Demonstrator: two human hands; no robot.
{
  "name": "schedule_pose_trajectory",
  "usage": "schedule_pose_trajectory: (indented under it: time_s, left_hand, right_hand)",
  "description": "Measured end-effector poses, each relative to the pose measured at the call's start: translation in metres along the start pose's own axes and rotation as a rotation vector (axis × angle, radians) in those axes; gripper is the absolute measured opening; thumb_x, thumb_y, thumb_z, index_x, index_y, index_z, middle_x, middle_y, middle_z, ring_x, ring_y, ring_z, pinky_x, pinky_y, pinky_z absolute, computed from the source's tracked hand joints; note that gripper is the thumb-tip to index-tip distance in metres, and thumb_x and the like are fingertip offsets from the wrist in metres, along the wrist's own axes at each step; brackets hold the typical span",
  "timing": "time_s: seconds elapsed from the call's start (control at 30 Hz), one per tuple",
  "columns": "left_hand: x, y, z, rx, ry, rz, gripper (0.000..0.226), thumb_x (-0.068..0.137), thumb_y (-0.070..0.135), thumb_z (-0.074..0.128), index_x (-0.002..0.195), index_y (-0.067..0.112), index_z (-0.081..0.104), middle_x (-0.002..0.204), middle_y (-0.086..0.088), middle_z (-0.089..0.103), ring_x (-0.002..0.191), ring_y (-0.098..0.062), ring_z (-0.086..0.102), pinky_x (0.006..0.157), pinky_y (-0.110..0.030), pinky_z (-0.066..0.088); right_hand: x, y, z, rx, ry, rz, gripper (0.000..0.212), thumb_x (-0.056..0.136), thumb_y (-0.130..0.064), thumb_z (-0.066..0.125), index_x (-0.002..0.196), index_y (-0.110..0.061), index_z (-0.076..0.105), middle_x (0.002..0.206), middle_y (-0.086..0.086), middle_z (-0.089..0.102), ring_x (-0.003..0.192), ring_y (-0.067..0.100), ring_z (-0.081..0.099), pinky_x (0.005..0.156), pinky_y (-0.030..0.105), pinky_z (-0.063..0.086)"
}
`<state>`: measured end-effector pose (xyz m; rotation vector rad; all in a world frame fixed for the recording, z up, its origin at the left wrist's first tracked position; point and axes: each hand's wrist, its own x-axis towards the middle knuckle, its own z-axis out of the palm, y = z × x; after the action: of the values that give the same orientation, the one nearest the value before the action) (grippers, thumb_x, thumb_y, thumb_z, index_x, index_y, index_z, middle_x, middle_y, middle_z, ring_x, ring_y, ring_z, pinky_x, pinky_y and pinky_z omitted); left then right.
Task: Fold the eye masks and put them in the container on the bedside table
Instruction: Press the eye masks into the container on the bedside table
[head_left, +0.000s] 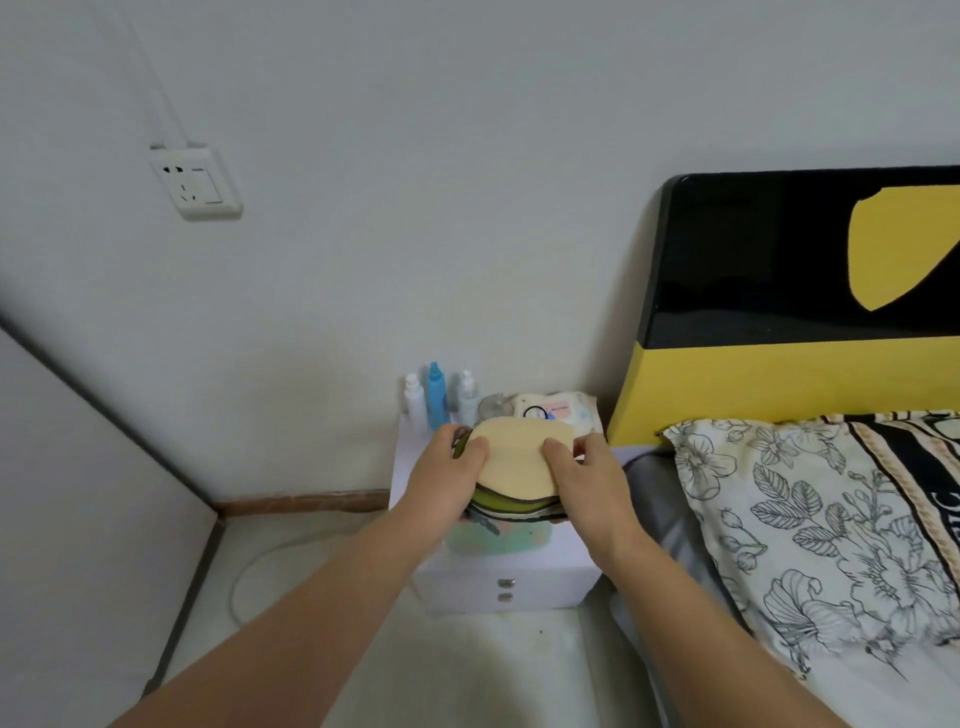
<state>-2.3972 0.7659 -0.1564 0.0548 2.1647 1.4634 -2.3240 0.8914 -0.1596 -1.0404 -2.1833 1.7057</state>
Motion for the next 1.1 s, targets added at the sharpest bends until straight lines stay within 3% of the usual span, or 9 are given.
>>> schedule_pose_trajectory:
  time_s: [0.1,0.23,0.33,0.47,0.53,0.63,0.73,1.0,1.1]
  left_hand:
    - [0.027,-0.003,0.004,-0.001,-0.02,-0.025,0.027,0.089,0.035,0.043,0.113,0.024,0.046,0.097,-0.004,0.056,0.092,-0.025,0.059,0.064,-0.039,0.057]
    - [0.061,-0.01,0.012,0.013,0.013,-0.055,0.022,0.088,0.035,0.044,0.108,0.027,0.049,0.088,0.001,0.057,0.079,-0.017,0.057,0.045,-0.023,0.044]
    - [0.084,-0.016,0.022,0.044,0.044,-0.077,0.021,0.088,0.035,0.045,0.107,0.027,0.05,0.088,0.002,0.057,0.082,-0.018,0.059,0.05,-0.027,0.049]
    - [0.111,-0.023,0.038,0.081,0.085,-0.109,0.02,0.088,0.032,0.047,0.107,0.029,0.052,0.105,-0.002,0.057,0.099,-0.025,0.057,0.086,-0.046,0.054]
    - [0.123,-0.028,0.045,0.095,0.096,-0.118,0.015,0.089,0.031,0.047,0.103,0.031,0.051,0.108,-0.003,0.056,0.1,-0.024,0.055,0.091,-0.045,0.051]
    - [0.138,-0.037,0.052,0.098,0.105,-0.141,0.017,0.089,0.033,0.047,0.105,0.028,0.051,0.107,-0.004,0.056,0.097,-0.024,0.055,0.088,-0.045,0.052]
    - [0.153,-0.048,0.055,0.155,0.11,-0.174,0.032,0.09,0.036,0.047,0.118,0.021,0.05,0.111,-0.007,0.058,0.1,-0.025,0.055,0.091,-0.045,0.05]
    - [0.203,-0.09,0.062,0.226,0.106,-0.207,0.031,0.092,0.03,0.045,0.12,0.017,0.049,0.108,-0.005,0.055,0.096,-0.022,0.052,0.088,-0.04,0.048]
    - [0.221,-0.112,0.066,0.264,0.111,-0.219,0.031,0.093,0.029,0.043,0.121,0.016,0.047,0.115,-0.008,0.057,0.093,-0.018,0.049,0.081,-0.031,0.041]
  right_hand:
    - [0.028,0.005,0.007,-0.02,-0.008,0.02,0.022,0.089,-0.035,0.049,0.09,-0.013,0.046,0.076,-0.003,0.05,0.069,0.01,0.049,0.06,0.03,0.042]
    - [0.063,0.018,0.015,-0.06,-0.036,0.046,0.024,0.09,-0.036,0.049,0.095,-0.013,0.048,0.078,-0.004,0.051,0.072,0.01,0.051,0.056,0.025,0.04]
    - [0.09,0.031,0.019,-0.065,-0.074,0.072,0.023,0.09,-0.036,0.048,0.096,-0.015,0.047,0.08,-0.003,0.052,0.073,0.008,0.051,0.058,0.024,0.042]
    - [0.123,0.048,0.021,-0.079,-0.124,0.101,0.02,0.091,-0.035,0.048,0.099,-0.018,0.043,0.085,-0.002,0.052,0.076,0.007,0.051,0.062,0.025,0.044]
    - [0.137,0.057,0.024,-0.105,-0.151,0.121,0.019,0.092,-0.036,0.047,0.101,-0.02,0.041,0.094,0.0,0.051,0.084,0.014,0.053,0.07,0.028,0.046]
    - [0.155,0.069,0.031,-0.153,-0.192,0.143,0.019,0.093,-0.036,0.044,0.102,-0.021,0.038,0.1,0.0,0.049,0.09,0.016,0.052,0.07,0.025,0.047]
    - [0.168,0.08,0.039,-0.176,-0.22,0.154,0.019,0.094,-0.037,0.043,0.1,-0.019,0.039,0.093,-0.001,0.05,0.076,0.008,0.05,0.057,0.019,0.042]
    - [0.199,0.11,0.073,-0.197,-0.193,0.214,0.033,0.094,-0.033,0.043,0.121,-0.013,0.042,0.098,0.003,0.055,0.085,0.016,0.053,0.074,0.031,0.049]
    - [0.209,0.129,0.09,-0.181,-0.158,0.22,0.026,0.094,-0.029,0.043,0.118,-0.018,0.042,0.087,-0.003,0.053,0.075,0.009,0.051,0.063,0.022,0.045]
